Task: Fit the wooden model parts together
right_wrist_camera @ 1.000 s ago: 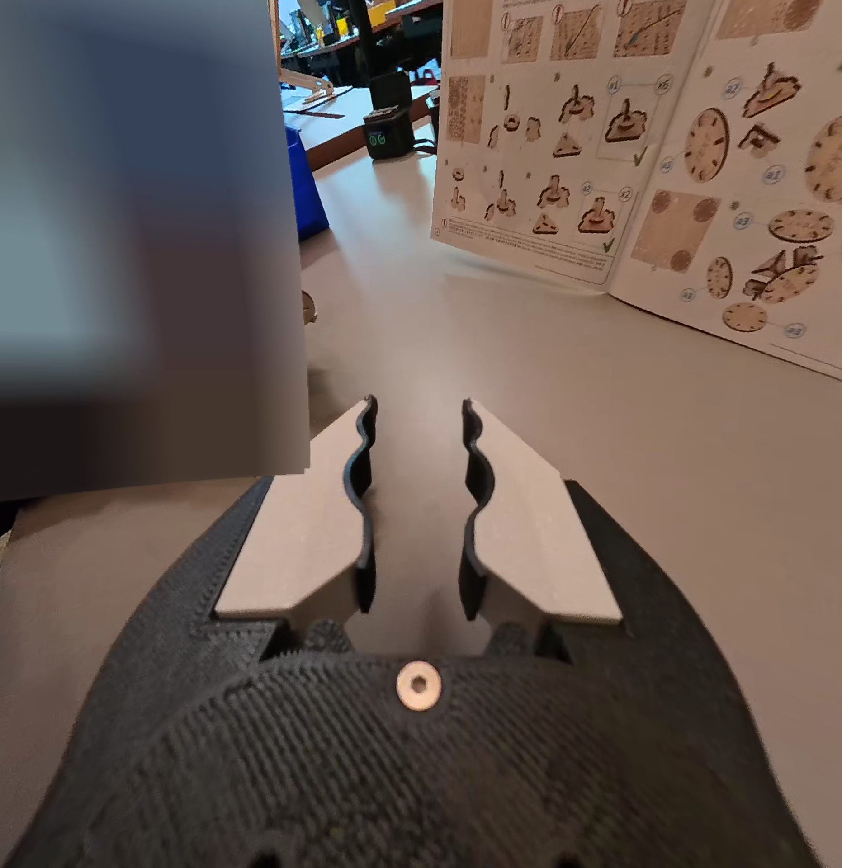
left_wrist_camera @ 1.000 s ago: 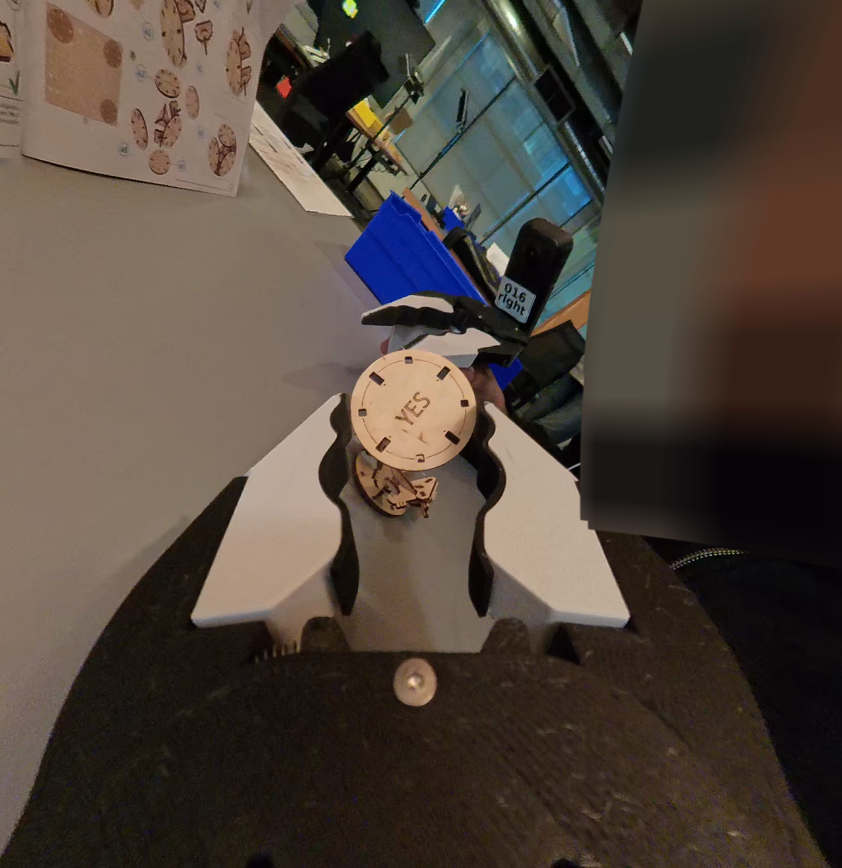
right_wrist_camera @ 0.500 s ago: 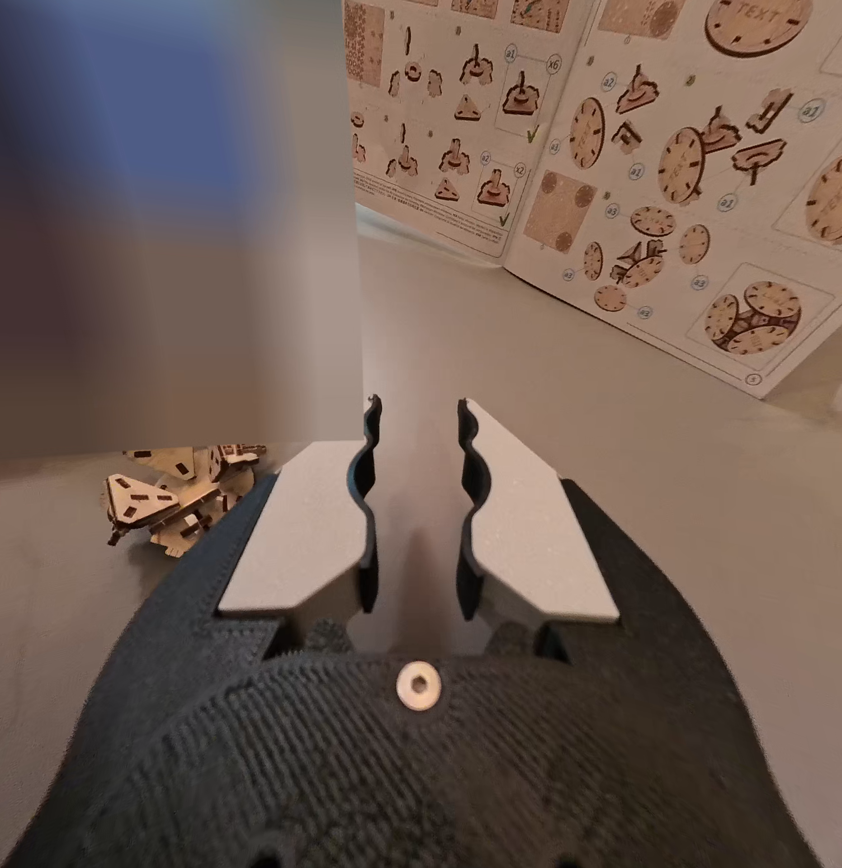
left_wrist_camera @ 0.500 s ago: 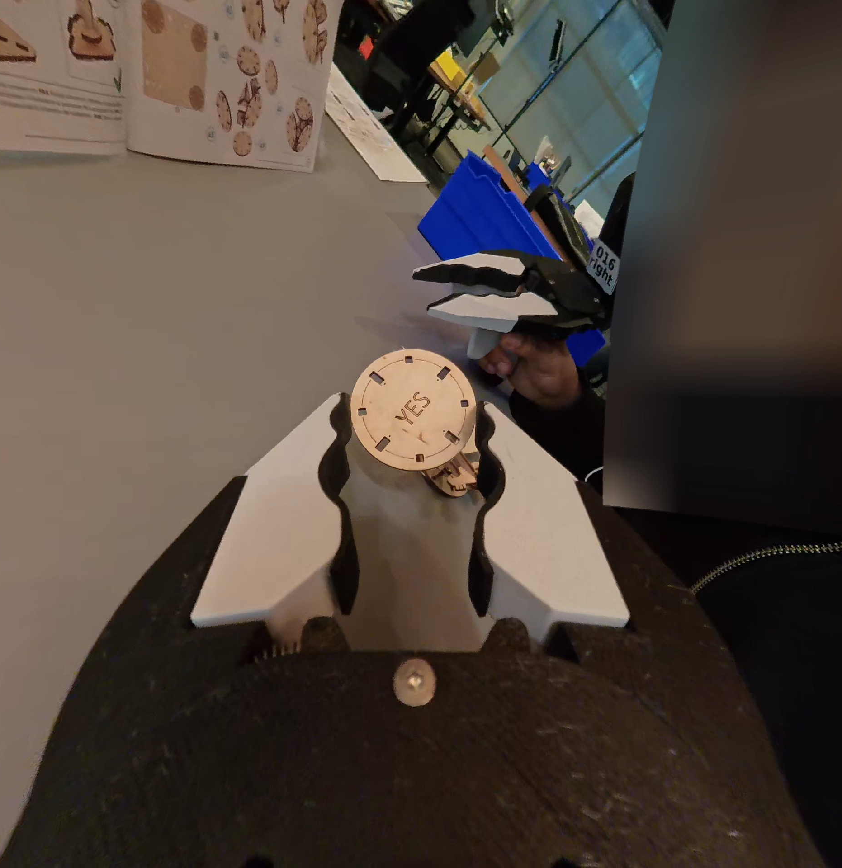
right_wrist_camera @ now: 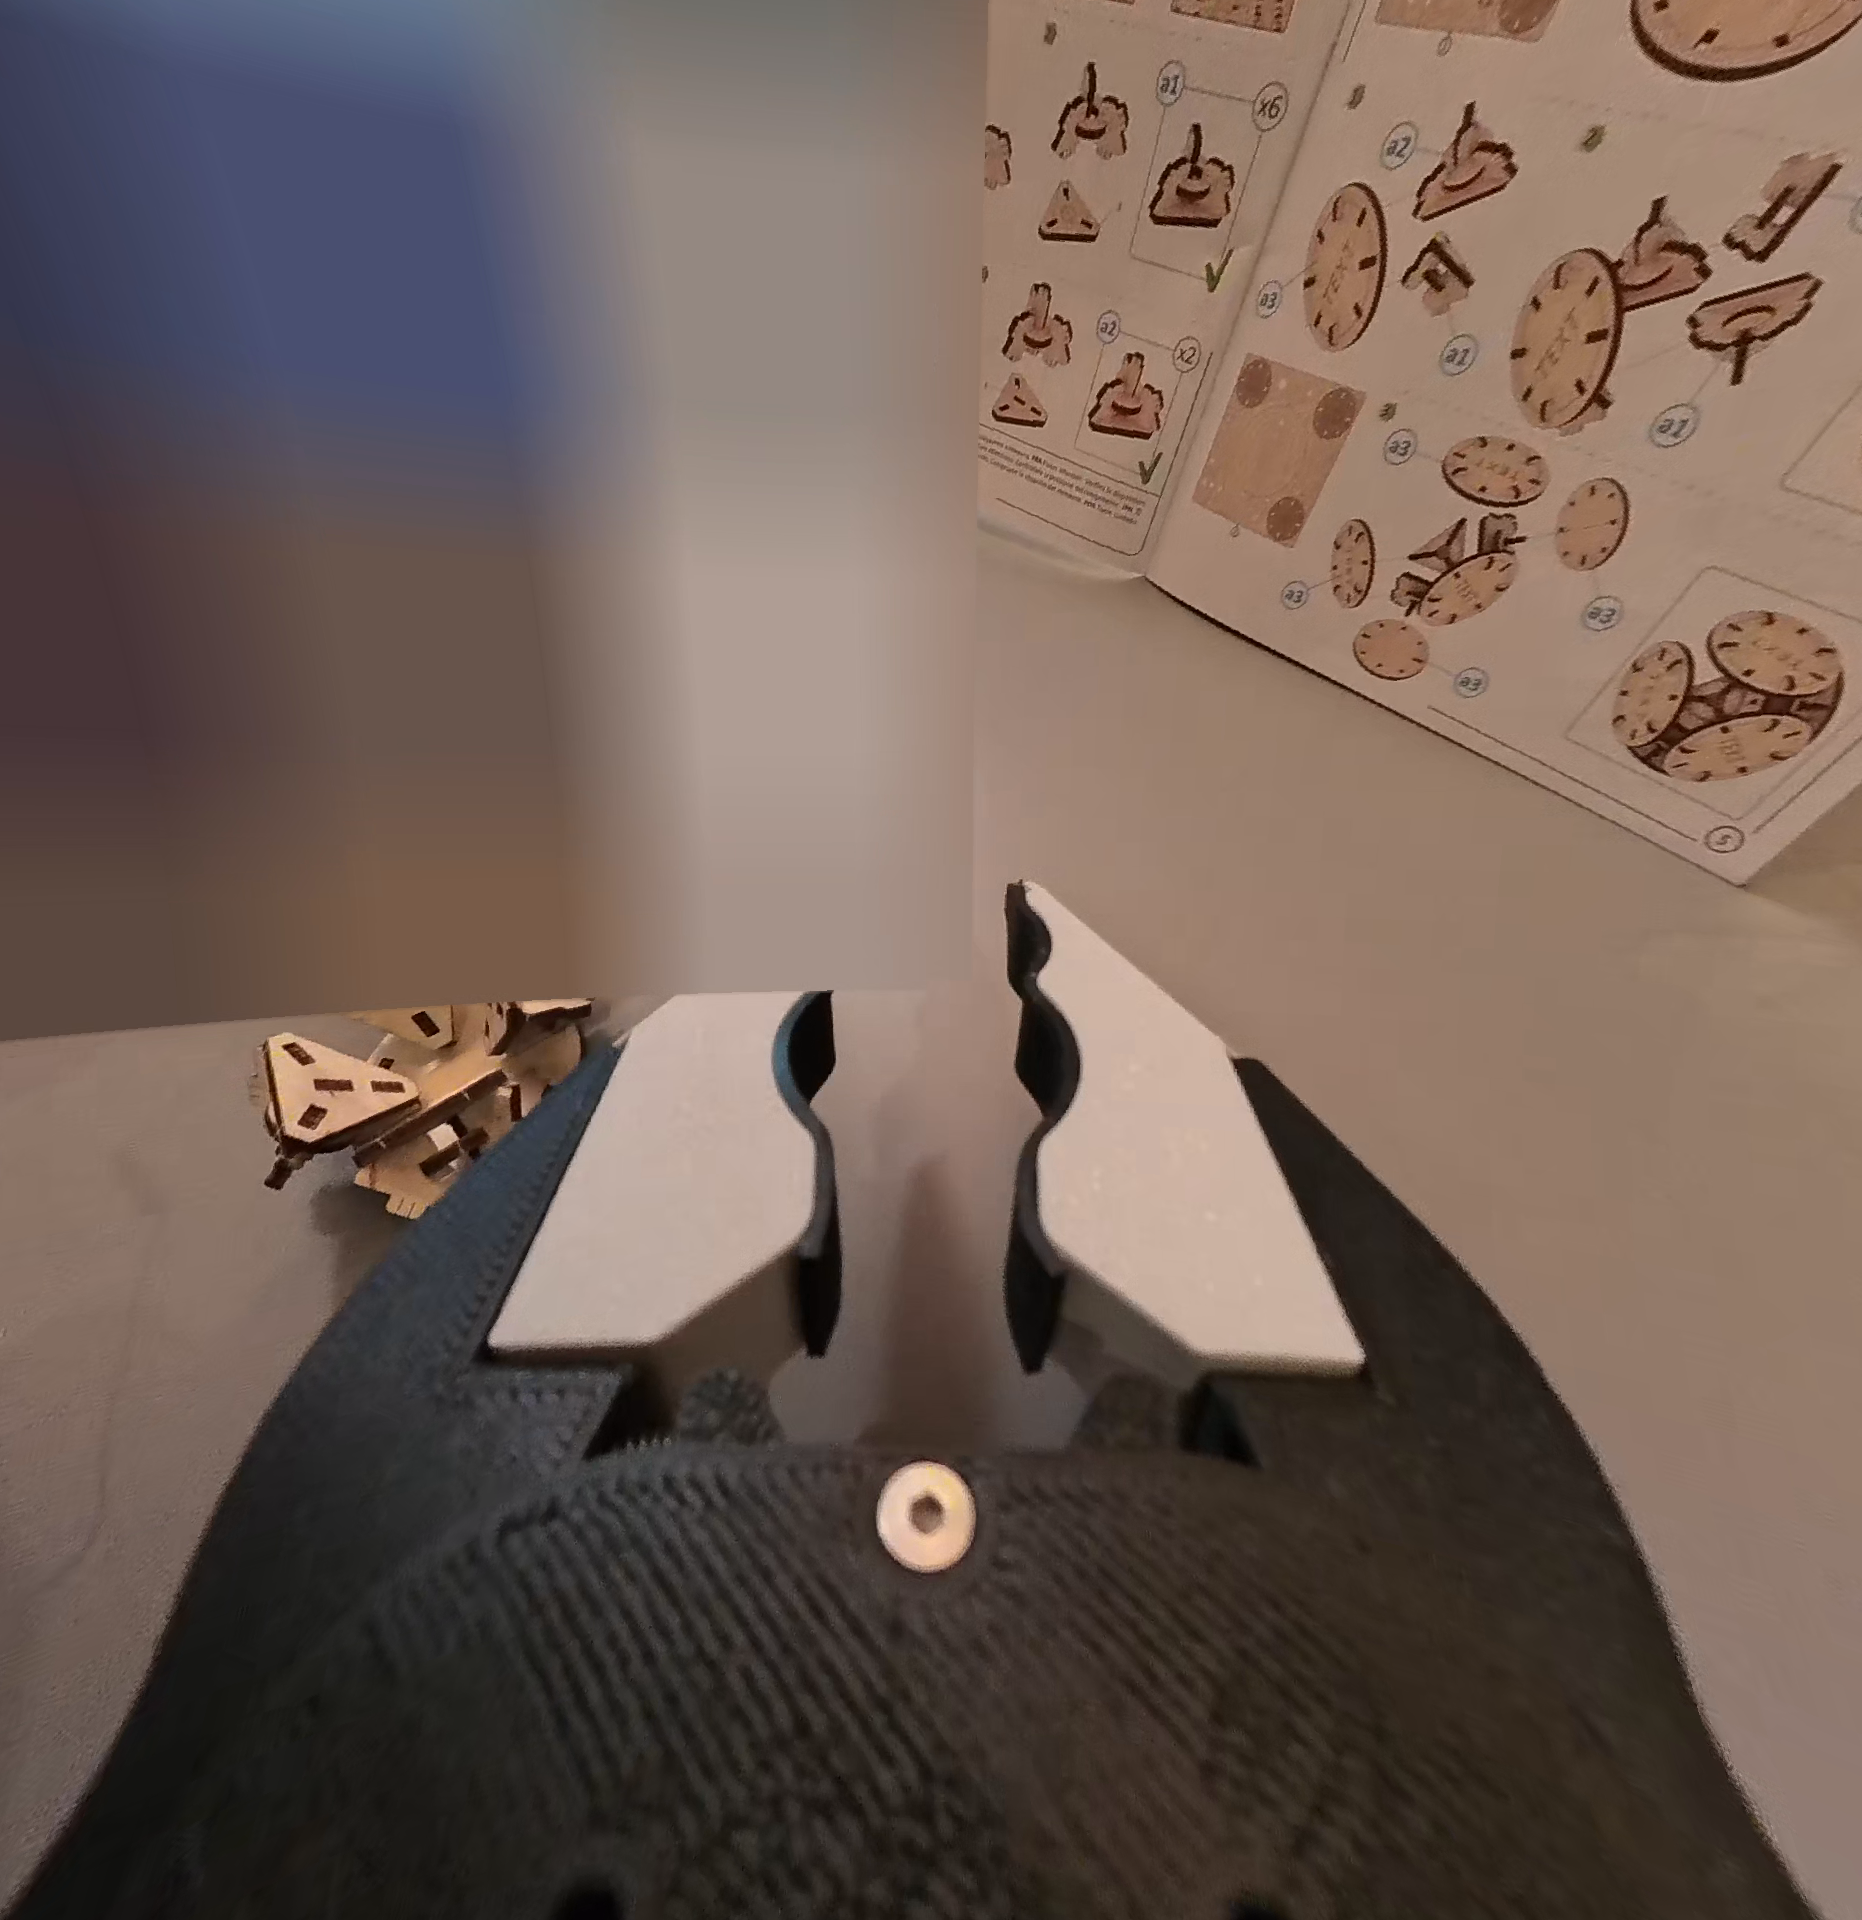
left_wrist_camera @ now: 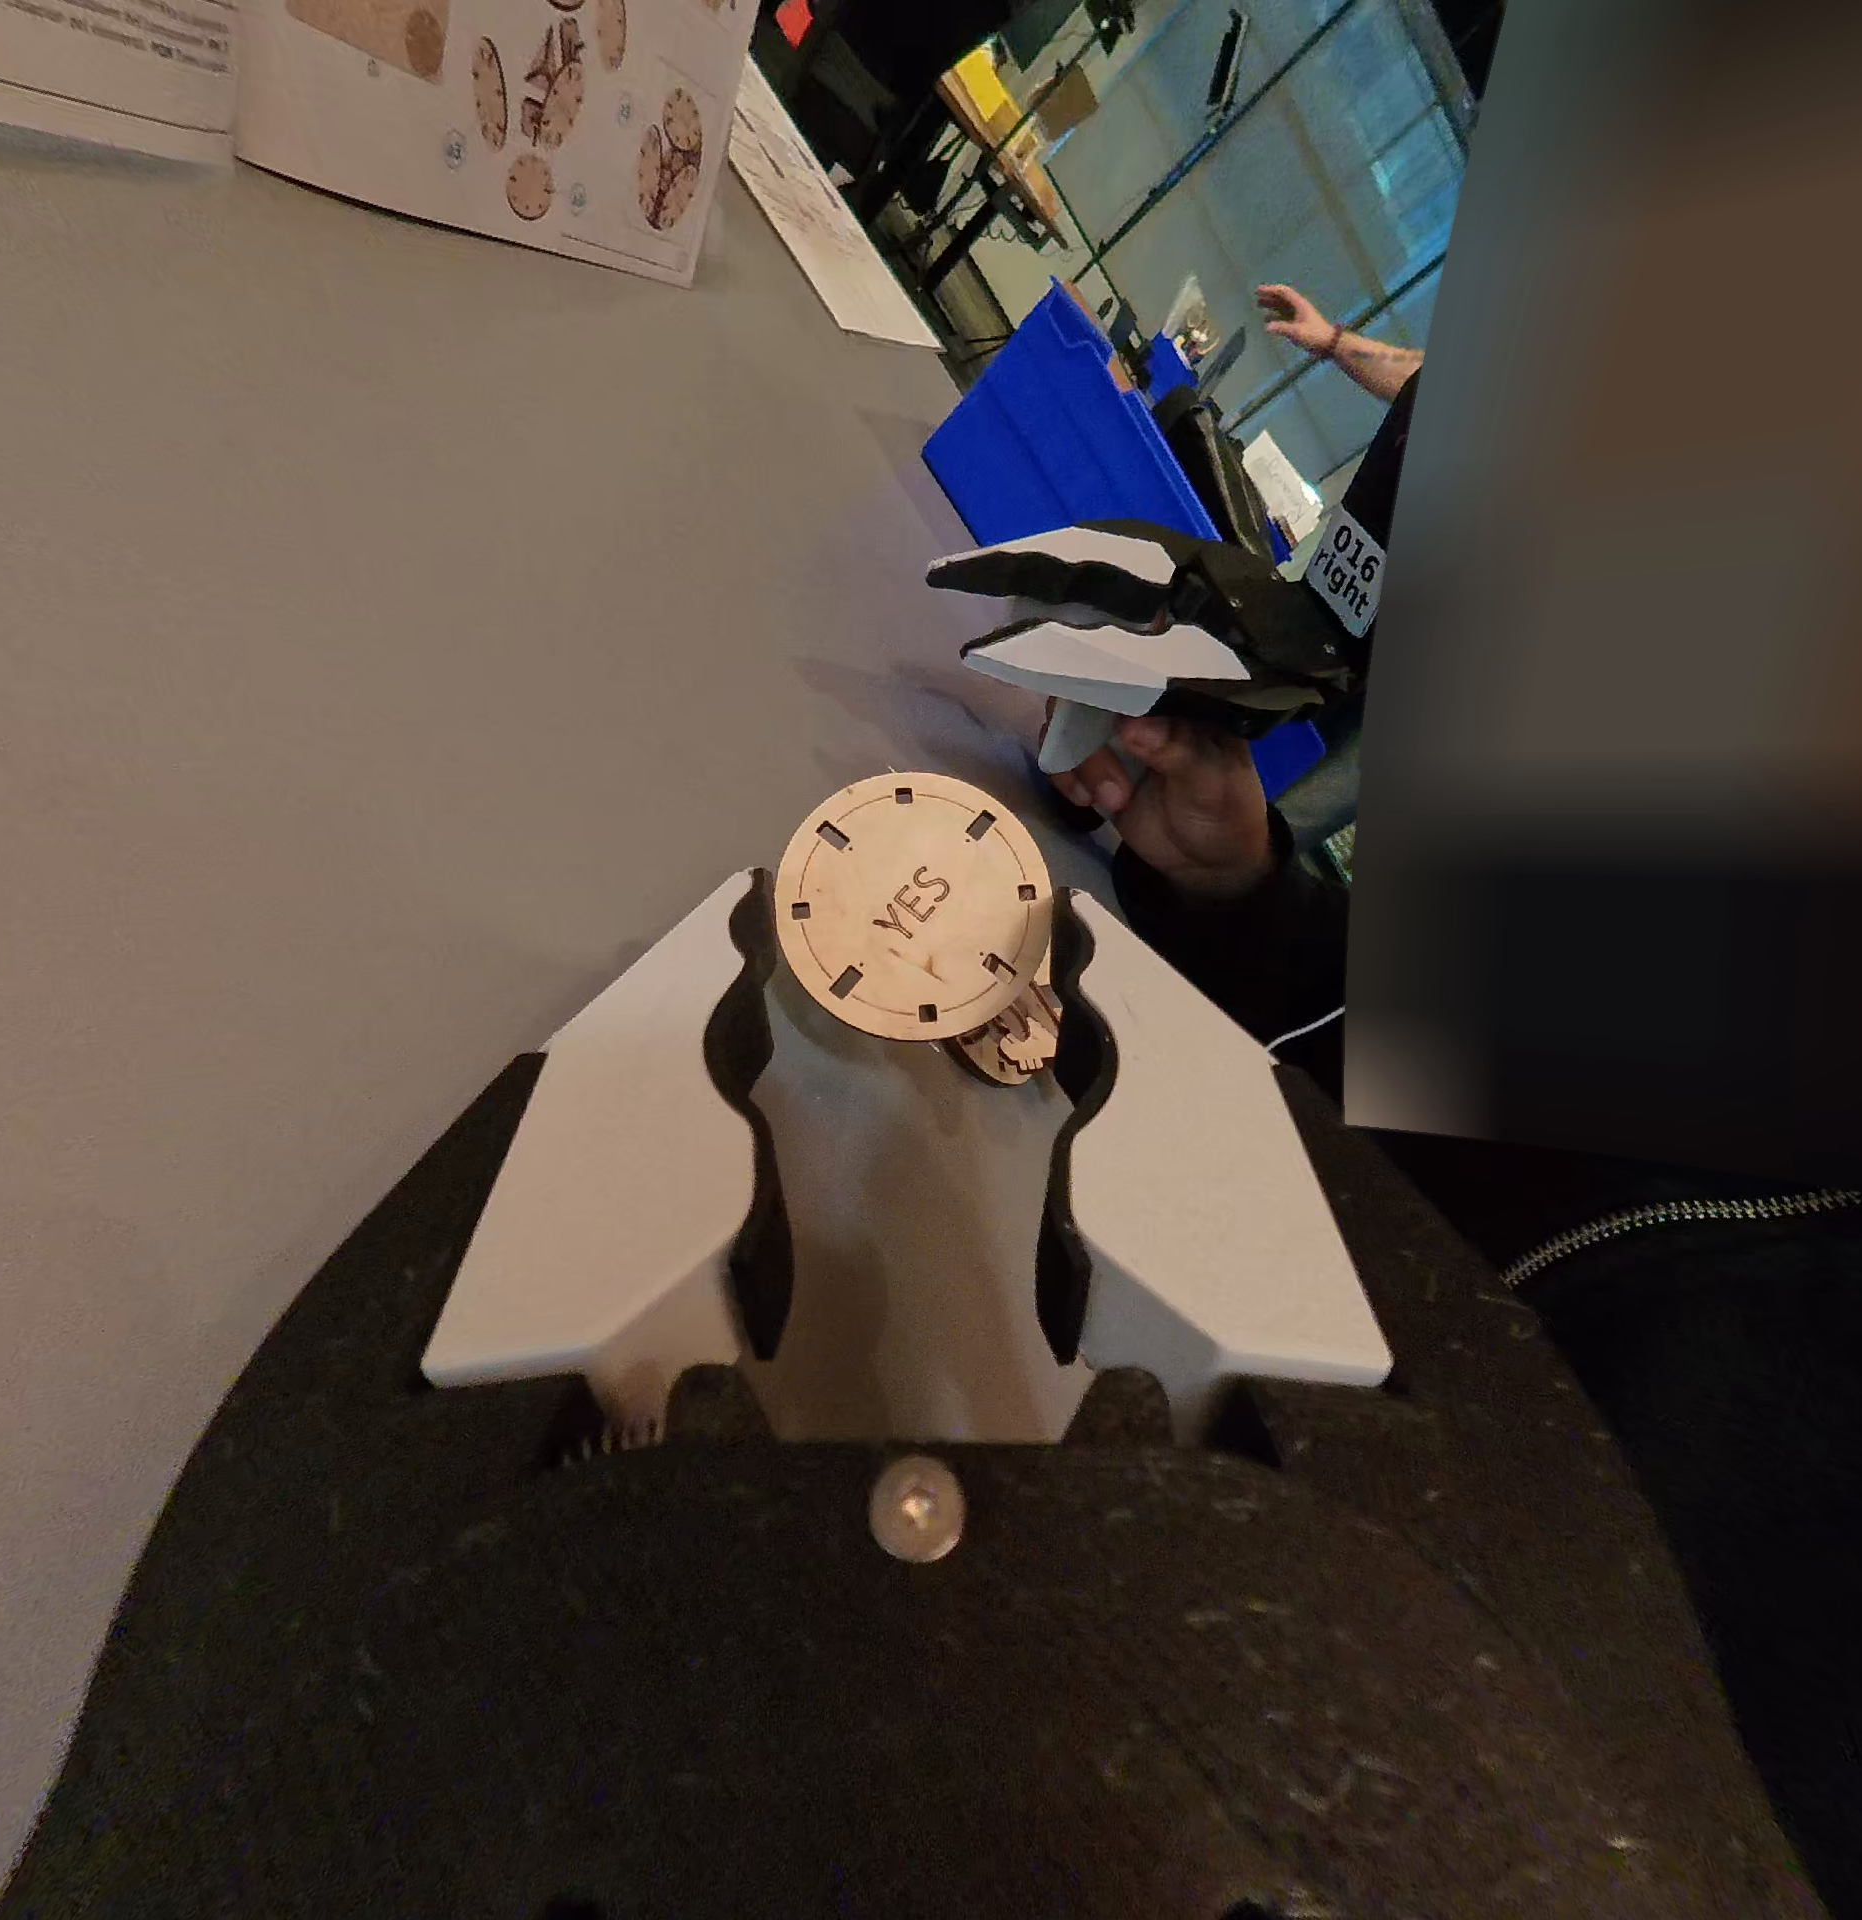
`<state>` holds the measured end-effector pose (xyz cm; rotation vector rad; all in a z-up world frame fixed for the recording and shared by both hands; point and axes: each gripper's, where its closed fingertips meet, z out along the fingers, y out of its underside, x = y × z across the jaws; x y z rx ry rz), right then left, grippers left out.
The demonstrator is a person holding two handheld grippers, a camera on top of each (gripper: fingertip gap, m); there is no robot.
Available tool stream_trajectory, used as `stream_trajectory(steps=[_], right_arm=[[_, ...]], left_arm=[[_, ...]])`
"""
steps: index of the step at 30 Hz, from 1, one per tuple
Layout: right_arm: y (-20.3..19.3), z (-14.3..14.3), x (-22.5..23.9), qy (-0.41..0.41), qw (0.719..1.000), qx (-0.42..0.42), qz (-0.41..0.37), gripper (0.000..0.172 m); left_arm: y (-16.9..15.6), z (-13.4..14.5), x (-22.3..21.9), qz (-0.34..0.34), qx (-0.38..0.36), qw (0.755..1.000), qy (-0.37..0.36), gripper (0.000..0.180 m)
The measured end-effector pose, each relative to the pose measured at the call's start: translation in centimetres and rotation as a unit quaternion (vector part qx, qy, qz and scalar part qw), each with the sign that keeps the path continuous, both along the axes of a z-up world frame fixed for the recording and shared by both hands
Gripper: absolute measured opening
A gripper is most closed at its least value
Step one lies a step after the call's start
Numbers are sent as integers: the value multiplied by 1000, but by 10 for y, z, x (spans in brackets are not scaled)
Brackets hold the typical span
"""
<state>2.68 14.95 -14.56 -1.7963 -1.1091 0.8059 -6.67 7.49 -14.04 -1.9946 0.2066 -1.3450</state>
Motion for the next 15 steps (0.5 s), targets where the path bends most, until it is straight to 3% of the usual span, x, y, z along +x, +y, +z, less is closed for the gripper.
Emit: stream_trajectory(steps=[15], right_arm=[[0, -1, -1, -2, 1000, -1, 4, 28]], left_arm=[[0, -1, 1, -2, -3, 1000, 2, 50]])
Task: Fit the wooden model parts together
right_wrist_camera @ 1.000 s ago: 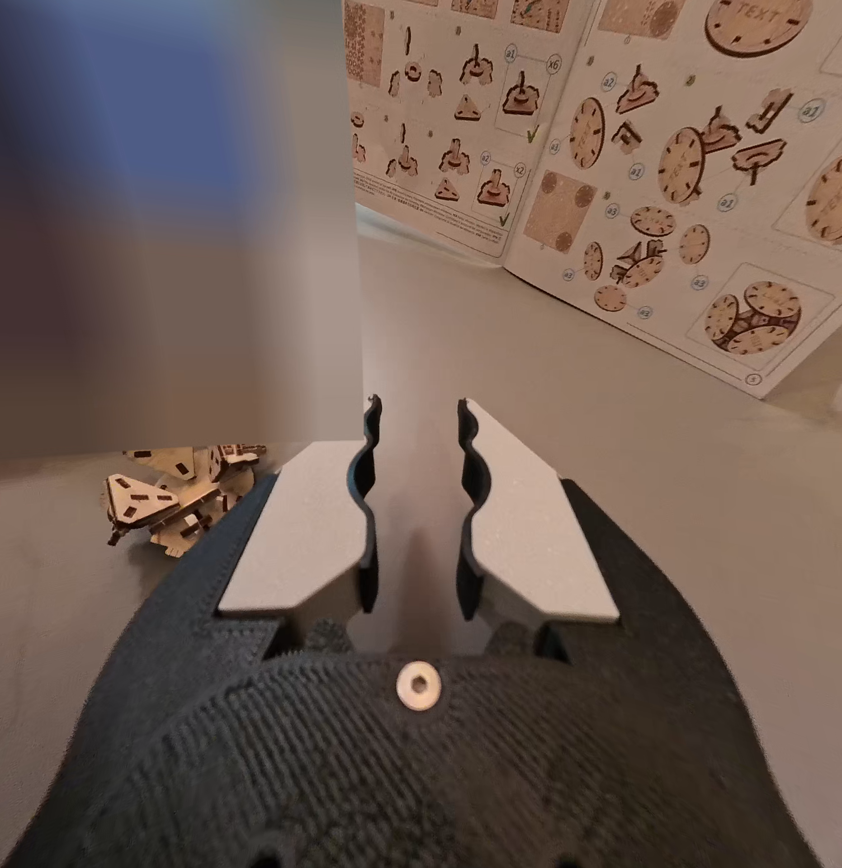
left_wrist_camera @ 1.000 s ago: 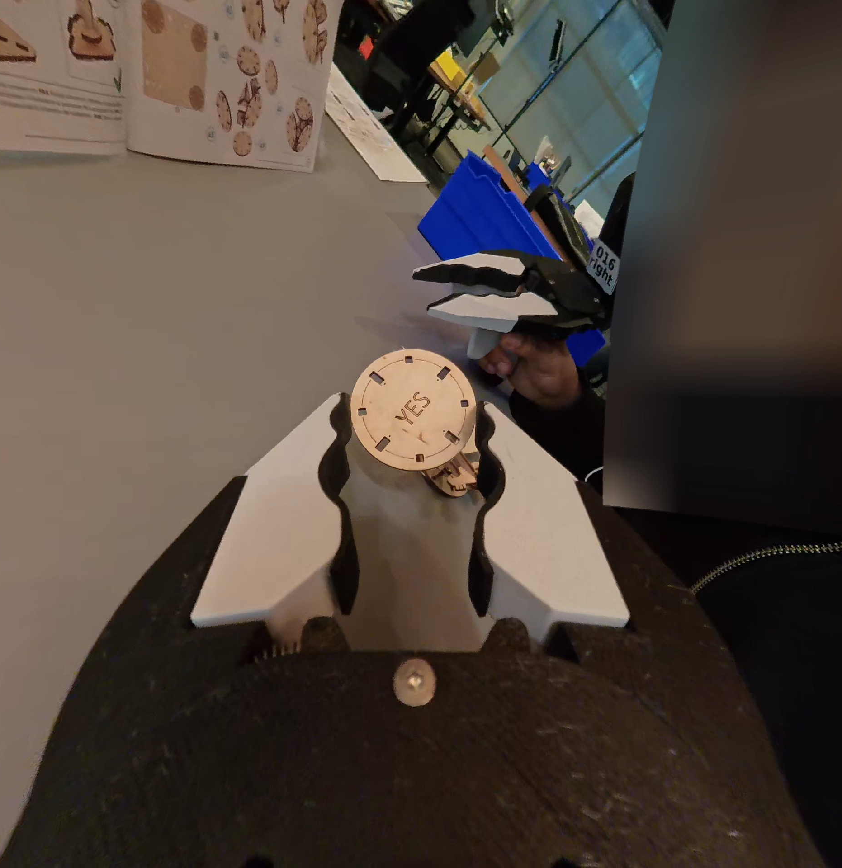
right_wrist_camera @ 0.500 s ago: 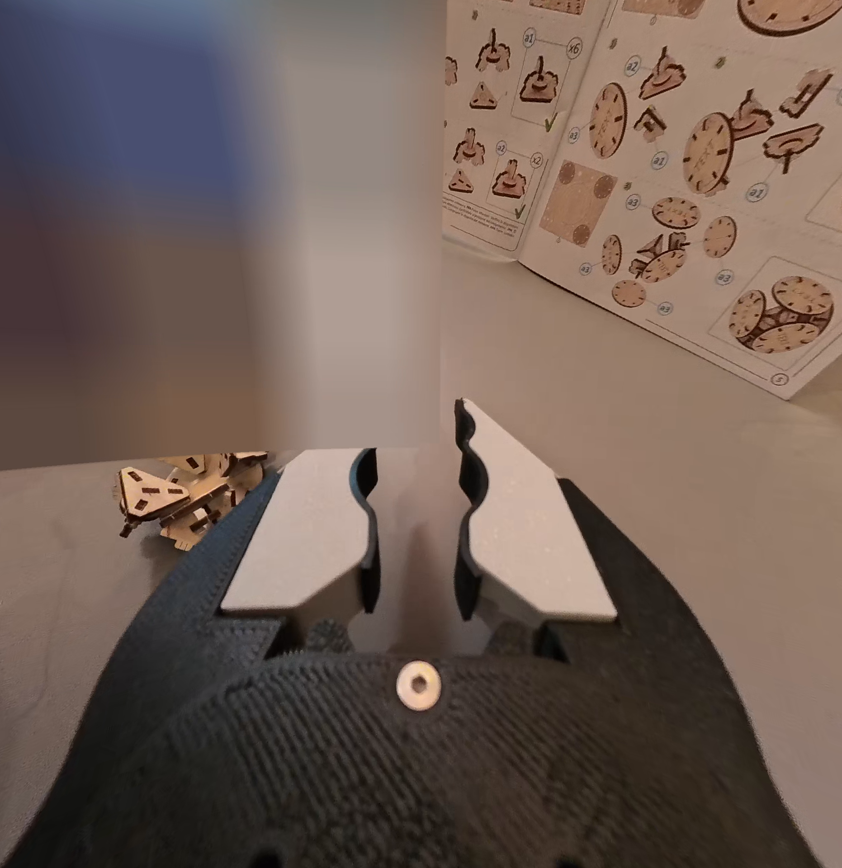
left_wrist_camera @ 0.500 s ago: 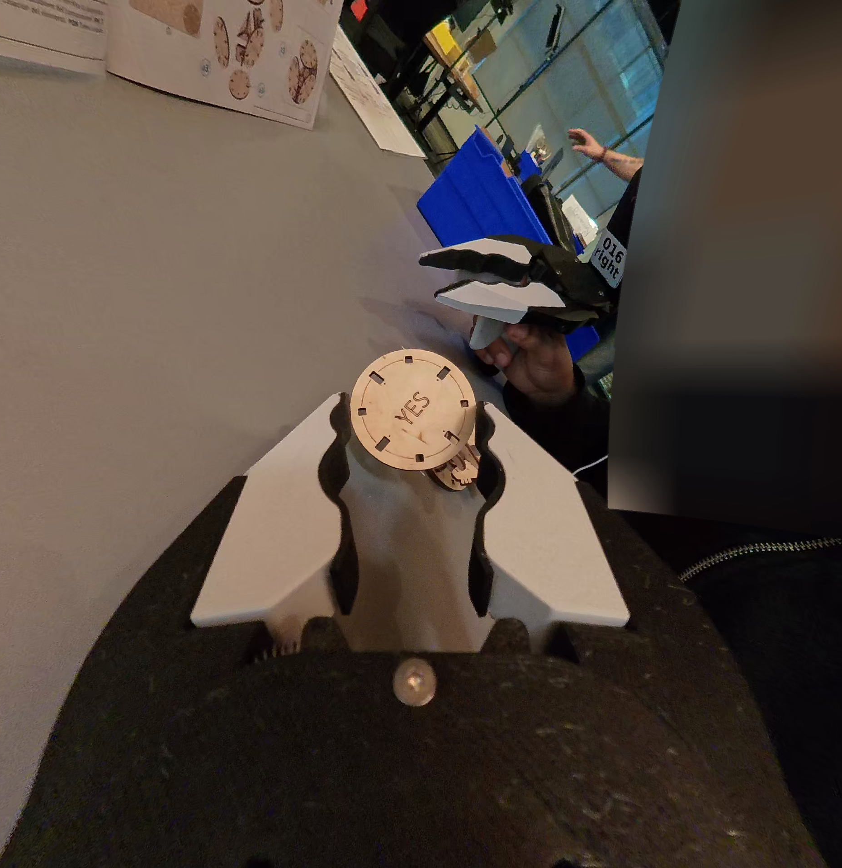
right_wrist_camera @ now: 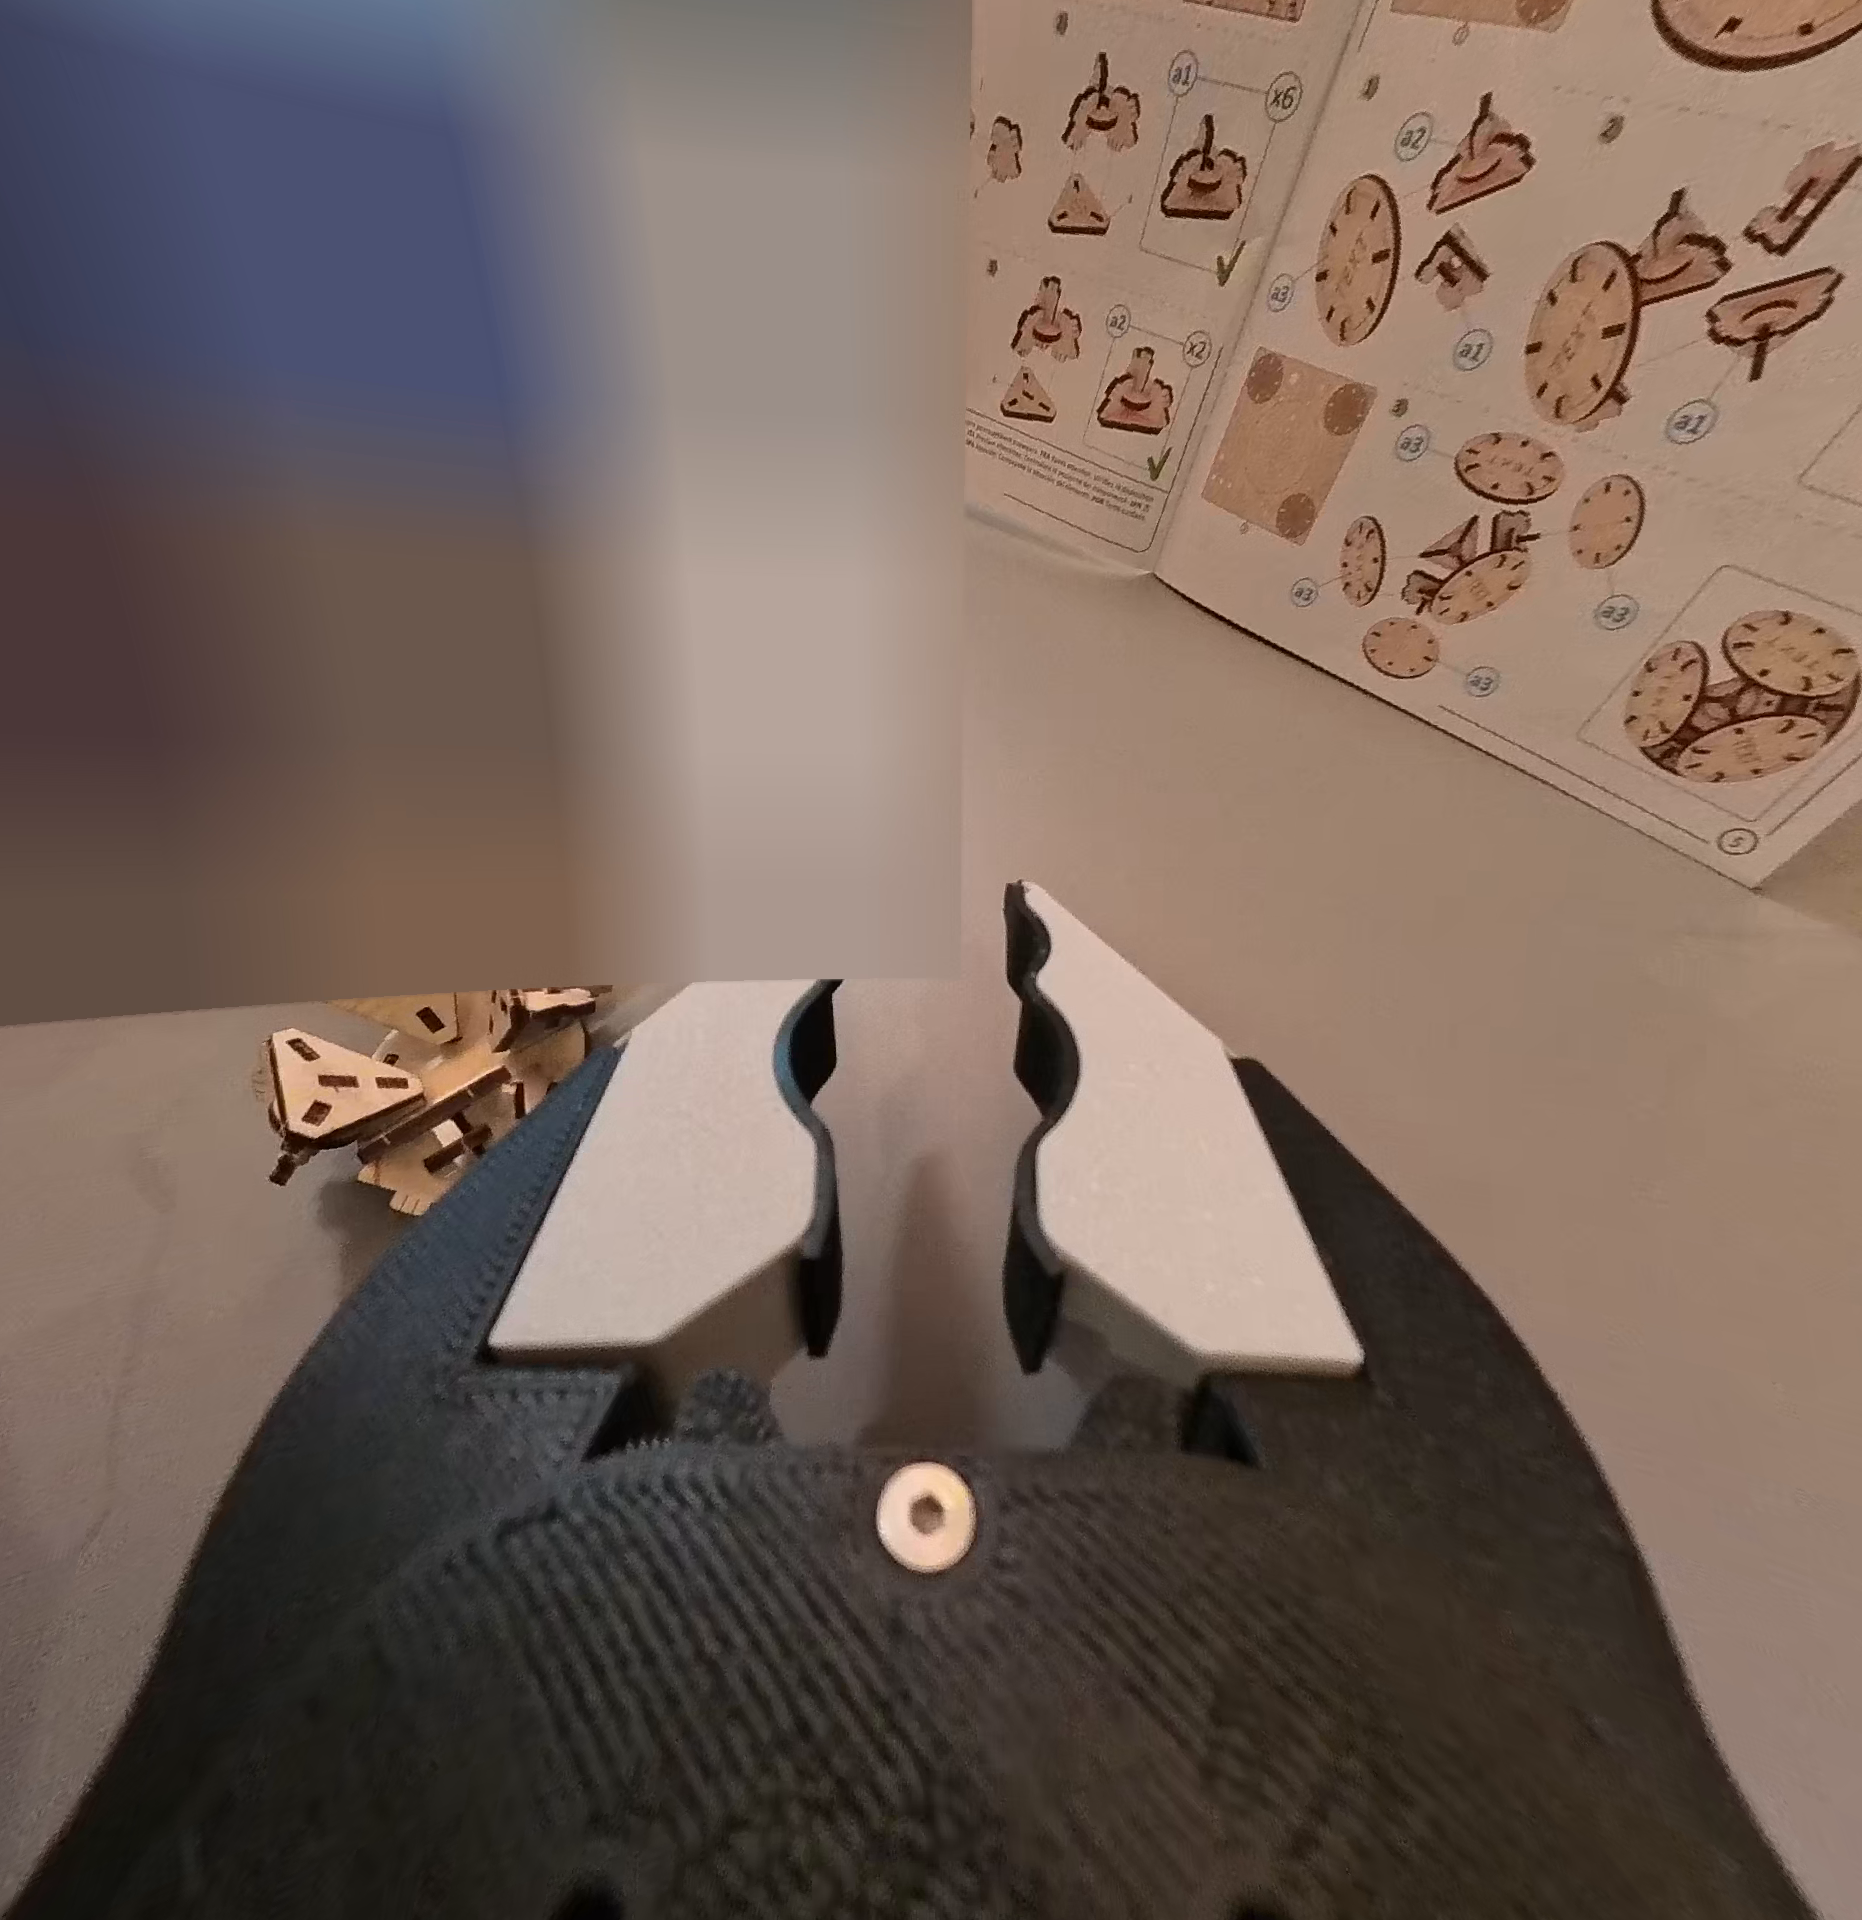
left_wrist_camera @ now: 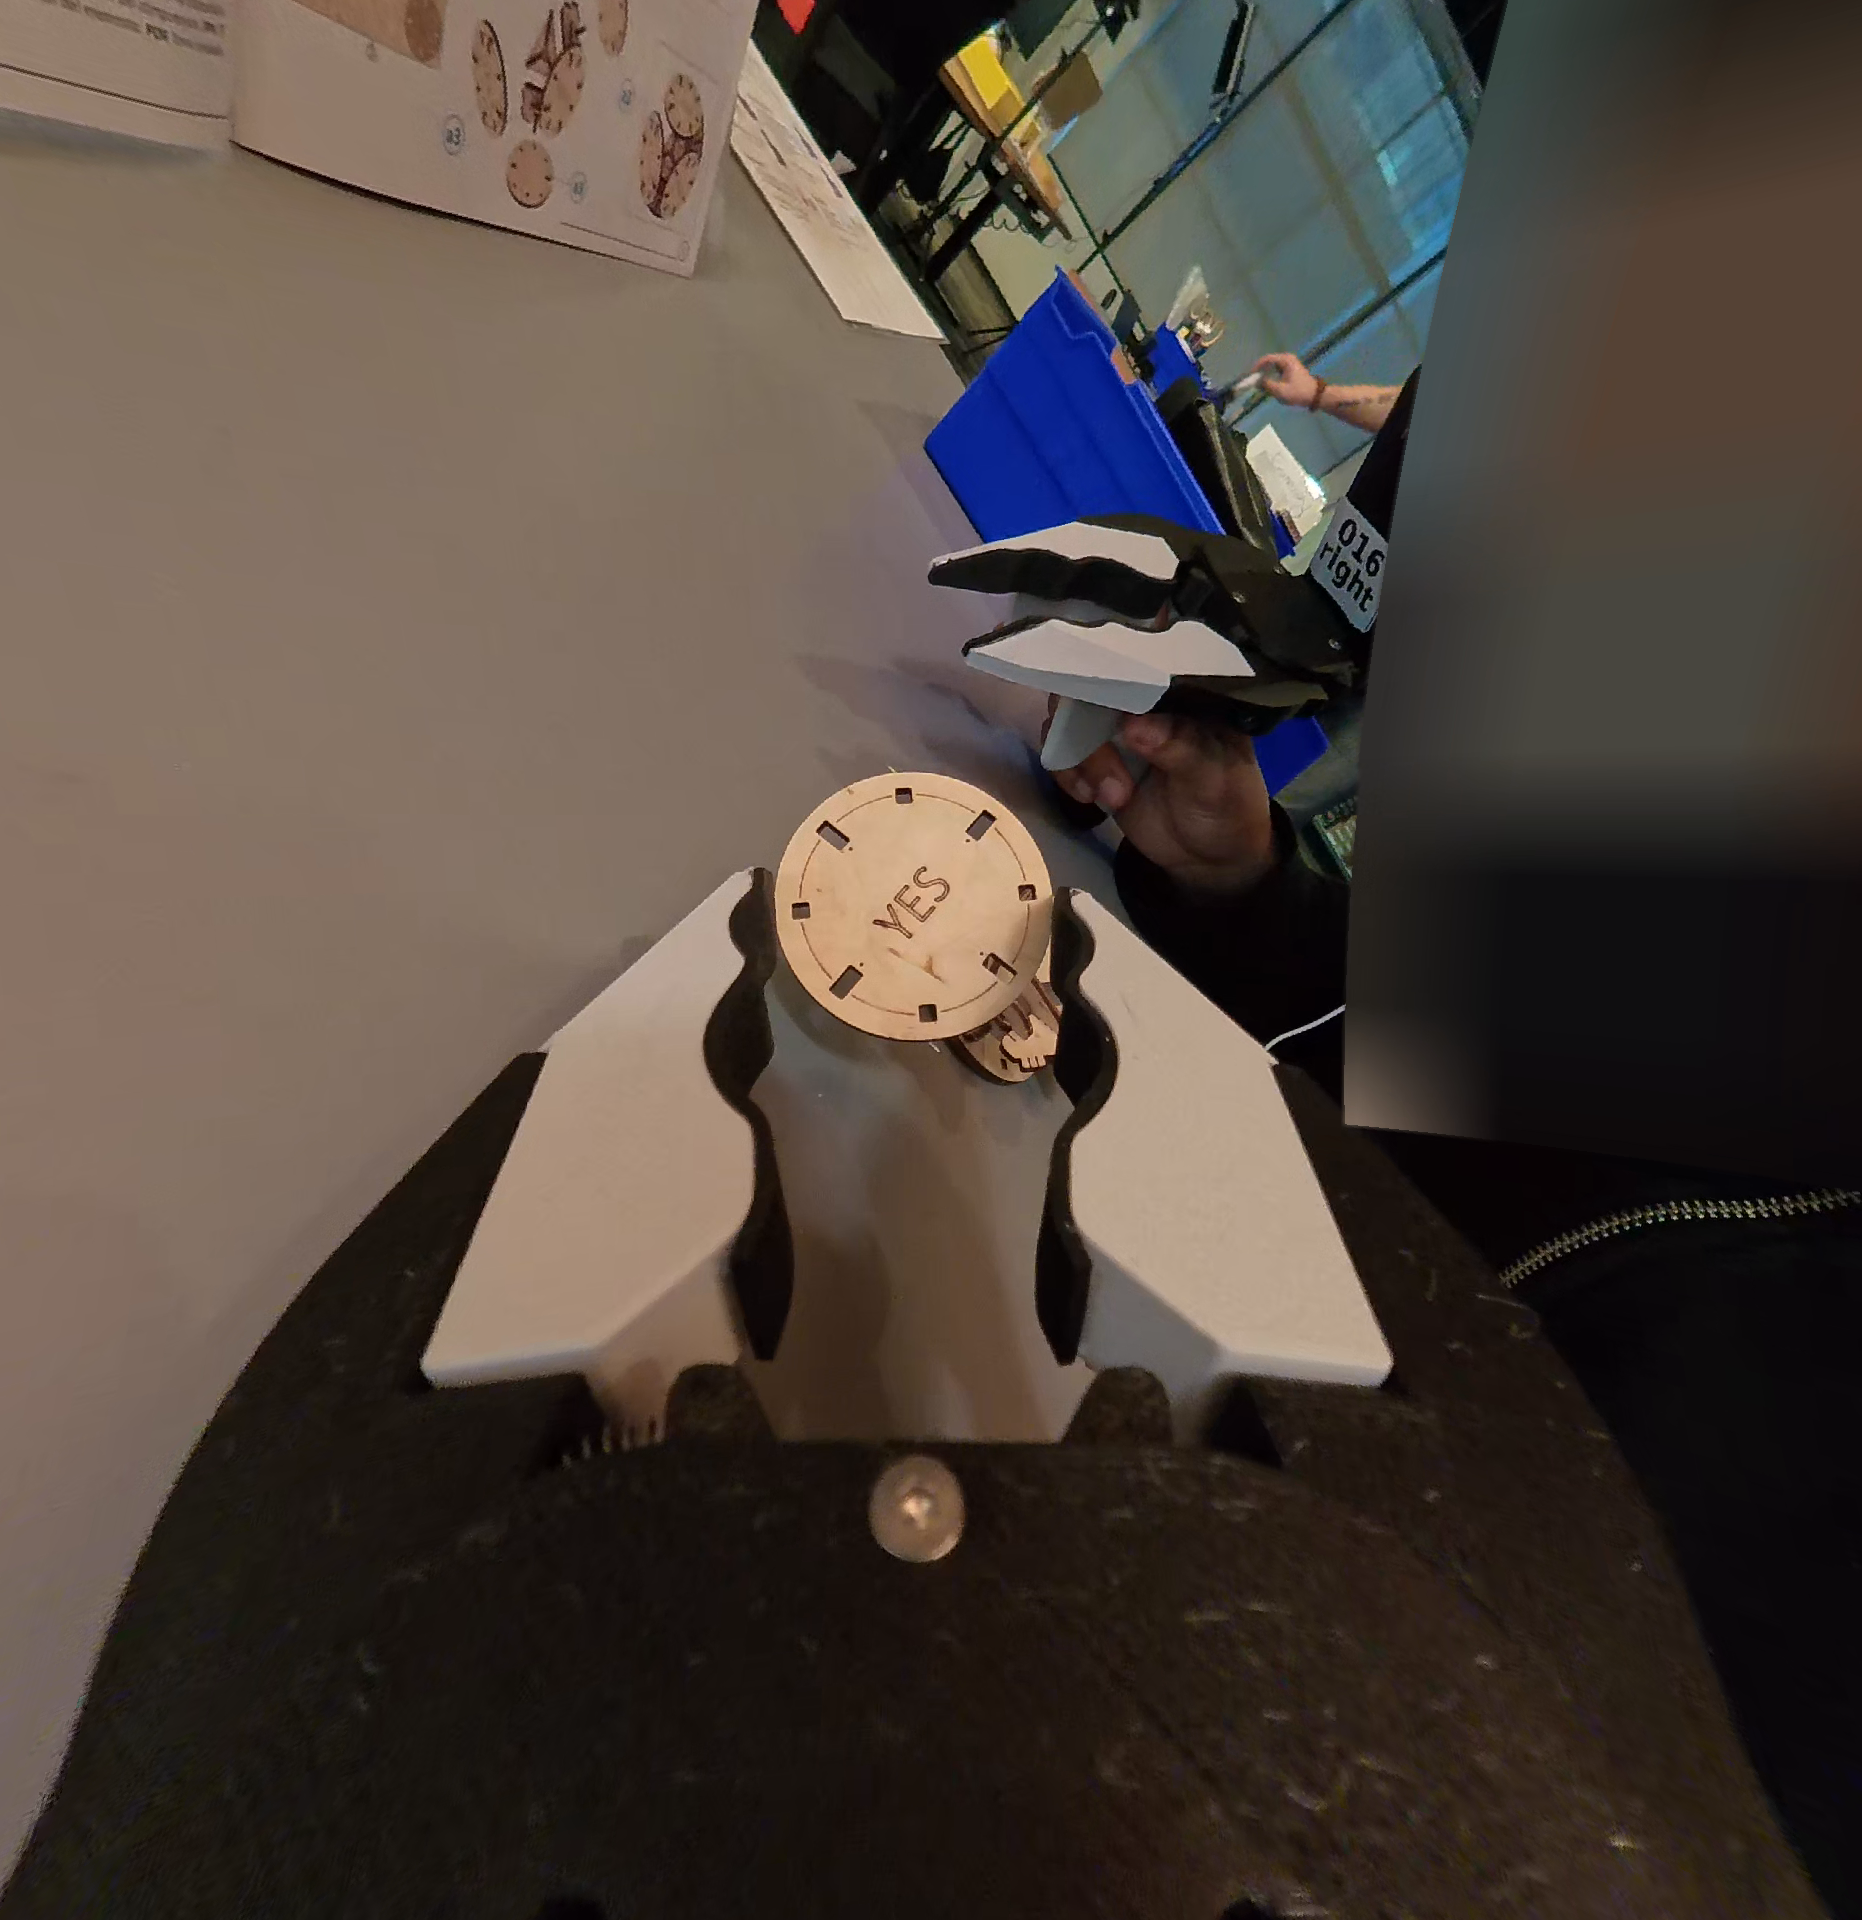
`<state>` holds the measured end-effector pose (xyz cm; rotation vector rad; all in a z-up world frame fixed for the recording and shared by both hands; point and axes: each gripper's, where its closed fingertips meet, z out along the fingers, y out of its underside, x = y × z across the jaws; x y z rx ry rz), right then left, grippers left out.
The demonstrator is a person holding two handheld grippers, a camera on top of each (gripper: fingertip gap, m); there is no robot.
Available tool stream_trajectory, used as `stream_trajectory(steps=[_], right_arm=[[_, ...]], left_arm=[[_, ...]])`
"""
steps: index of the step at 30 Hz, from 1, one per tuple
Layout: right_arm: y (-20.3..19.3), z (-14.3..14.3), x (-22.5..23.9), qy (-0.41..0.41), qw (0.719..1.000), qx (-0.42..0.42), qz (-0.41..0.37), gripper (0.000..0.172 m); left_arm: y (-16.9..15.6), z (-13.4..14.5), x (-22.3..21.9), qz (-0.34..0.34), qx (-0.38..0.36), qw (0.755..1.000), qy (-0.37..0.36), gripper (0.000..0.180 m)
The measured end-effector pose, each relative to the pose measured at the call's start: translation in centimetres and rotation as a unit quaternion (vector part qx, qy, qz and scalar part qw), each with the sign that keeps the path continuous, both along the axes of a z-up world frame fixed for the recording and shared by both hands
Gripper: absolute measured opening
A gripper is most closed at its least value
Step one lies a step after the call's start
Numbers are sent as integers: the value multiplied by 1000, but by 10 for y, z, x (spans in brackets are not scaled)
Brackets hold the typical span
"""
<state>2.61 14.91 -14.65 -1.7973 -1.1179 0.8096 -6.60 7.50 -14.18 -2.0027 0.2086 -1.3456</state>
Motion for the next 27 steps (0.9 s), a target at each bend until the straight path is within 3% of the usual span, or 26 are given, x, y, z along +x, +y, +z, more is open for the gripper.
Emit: stream_trajectory(steps=[19, 27], right_arm=[[-1, 0, -1, -2, 1000, 3, 3, 28], [-3, 5, 0, 10, 1000, 16, -1, 27]], left_arm=[[1, -3, 1, 0, -7, 1000, 4, 50], [3, -1, 2, 11, 27, 998, 51, 50]])
